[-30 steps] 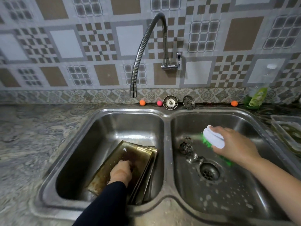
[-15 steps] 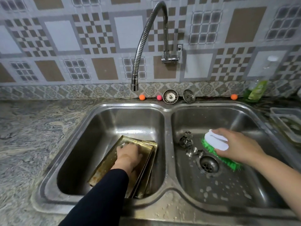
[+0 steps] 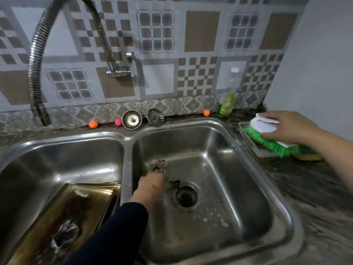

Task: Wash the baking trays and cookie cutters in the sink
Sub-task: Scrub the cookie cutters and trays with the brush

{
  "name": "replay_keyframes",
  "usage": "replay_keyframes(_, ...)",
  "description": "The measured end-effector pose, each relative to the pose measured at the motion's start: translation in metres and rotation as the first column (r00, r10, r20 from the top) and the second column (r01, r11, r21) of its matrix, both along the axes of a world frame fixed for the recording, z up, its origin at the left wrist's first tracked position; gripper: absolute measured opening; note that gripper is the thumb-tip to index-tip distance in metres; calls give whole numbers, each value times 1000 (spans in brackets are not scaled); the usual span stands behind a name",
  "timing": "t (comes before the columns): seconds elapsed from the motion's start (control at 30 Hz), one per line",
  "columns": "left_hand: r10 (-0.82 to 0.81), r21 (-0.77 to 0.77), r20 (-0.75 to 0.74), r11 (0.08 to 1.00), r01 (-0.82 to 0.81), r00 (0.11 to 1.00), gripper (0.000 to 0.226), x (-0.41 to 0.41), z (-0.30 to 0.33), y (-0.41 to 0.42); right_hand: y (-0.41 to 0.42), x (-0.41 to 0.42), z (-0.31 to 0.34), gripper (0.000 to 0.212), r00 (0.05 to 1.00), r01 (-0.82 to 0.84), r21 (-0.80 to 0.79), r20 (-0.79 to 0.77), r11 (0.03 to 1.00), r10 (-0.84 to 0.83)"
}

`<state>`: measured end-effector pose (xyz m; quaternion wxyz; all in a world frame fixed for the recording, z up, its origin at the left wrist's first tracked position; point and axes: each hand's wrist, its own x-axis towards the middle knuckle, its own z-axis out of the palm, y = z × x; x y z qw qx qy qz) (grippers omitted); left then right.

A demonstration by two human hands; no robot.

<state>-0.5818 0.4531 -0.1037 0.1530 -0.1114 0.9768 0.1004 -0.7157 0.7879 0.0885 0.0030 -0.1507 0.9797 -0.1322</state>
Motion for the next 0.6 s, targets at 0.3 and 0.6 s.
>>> replay_keyframes(0.3,36,-59,122,998,-29,992,62,-44,-69,16,13,-88,-59,68,994,65,-22,94,998,-63)
replay_keyframes(0.6,19,-168,153,986,7,988,43,-48,-69,32,9,-106,-103,69,990,111,-11,91,994,-109)
